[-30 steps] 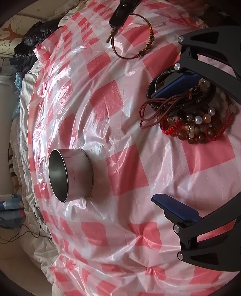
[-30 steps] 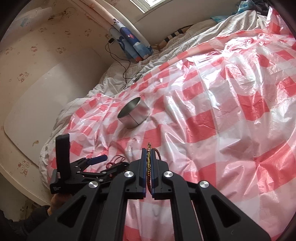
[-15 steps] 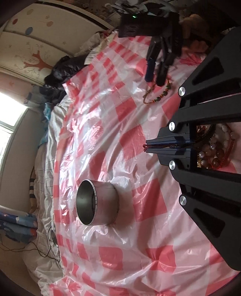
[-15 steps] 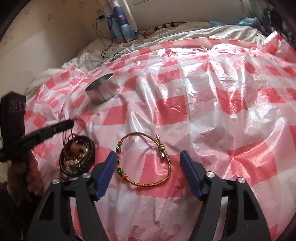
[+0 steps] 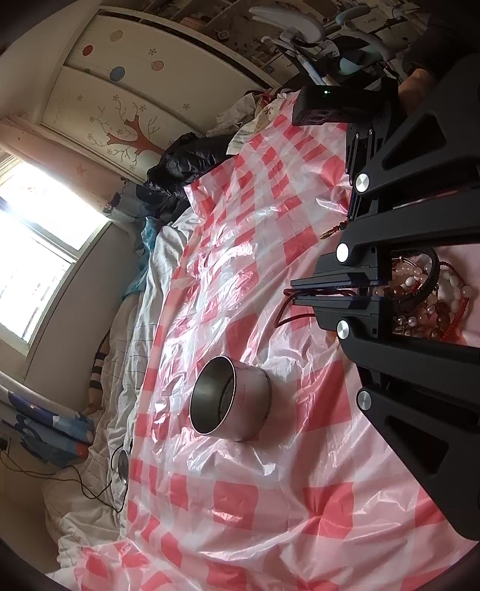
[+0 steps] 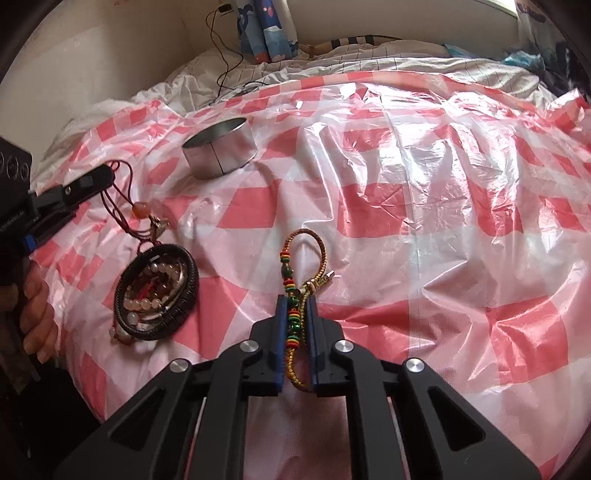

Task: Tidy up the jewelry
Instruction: 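Drop the gold-cord bracelet into the tin with the right gripper while the left drops a red-cord piece in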

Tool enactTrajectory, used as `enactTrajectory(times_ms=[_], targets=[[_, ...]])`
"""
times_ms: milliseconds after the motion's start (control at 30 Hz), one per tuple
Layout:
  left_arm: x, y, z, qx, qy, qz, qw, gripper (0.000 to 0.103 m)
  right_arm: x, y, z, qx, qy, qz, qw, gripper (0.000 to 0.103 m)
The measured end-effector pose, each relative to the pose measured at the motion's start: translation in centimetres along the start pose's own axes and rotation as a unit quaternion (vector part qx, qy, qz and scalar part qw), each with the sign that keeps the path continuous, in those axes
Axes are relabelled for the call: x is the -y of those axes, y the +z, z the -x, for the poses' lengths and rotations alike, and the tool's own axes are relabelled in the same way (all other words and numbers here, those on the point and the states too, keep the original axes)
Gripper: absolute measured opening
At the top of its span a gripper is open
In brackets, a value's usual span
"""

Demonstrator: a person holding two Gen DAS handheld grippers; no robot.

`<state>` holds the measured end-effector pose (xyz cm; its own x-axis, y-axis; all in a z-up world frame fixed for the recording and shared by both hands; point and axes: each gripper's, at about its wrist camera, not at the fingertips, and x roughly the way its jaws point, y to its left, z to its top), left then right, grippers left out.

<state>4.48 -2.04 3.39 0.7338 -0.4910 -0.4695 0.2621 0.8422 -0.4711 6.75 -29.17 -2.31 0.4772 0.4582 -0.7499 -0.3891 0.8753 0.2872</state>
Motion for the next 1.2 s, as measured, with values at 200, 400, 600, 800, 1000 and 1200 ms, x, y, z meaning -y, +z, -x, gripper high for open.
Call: enactTrajectory(times_ms=[200, 400, 600, 800, 1000, 1200], targets=[[-0.3, -0.1, 0.0, -0.004, 0.006, 0.003, 1.0000, 0.003, 3.1, -0.2, 1.4, 0.018, 0.105, -0.107, 0.989, 0.011], [-0.5, 0.0, 0.0, 0.001, 0.006, 0.007, 1.0000, 0.003, 4.2, -0.2, 3.5, 0.056, 0.168, -0.147, 0.973, 0.011], [-1.0, 3.8, 0.4, 0.031, 0.002, 0.010, 0.9995, 0.003, 2.7, 3.5, 4.1, 0.084, 0.216, -0.147, 0.962, 0.011], [-2.4, 9.8, -1.6, 0.048, 0.014, 0.000, 0.9987, 0.003, -0.1, 8.4, 2.1, 0.101, 0.257, -0.137, 0.952, 0.011], [-7.4, 11.6, -9.0, -0.019, 0.052, 0.050, 0.9972, 0.003, -1.9, 12.2, -2.0, 0.100, 0.269, -0.137, 0.948, 0.011], [-8.8, 9.9, -11.6, -0.096, 0.142, 0.024, 0.9850, 0.029, -3.4, 15.8, -7.4, 0.076, 0.255, -0.124, 0.956, 0.011]])
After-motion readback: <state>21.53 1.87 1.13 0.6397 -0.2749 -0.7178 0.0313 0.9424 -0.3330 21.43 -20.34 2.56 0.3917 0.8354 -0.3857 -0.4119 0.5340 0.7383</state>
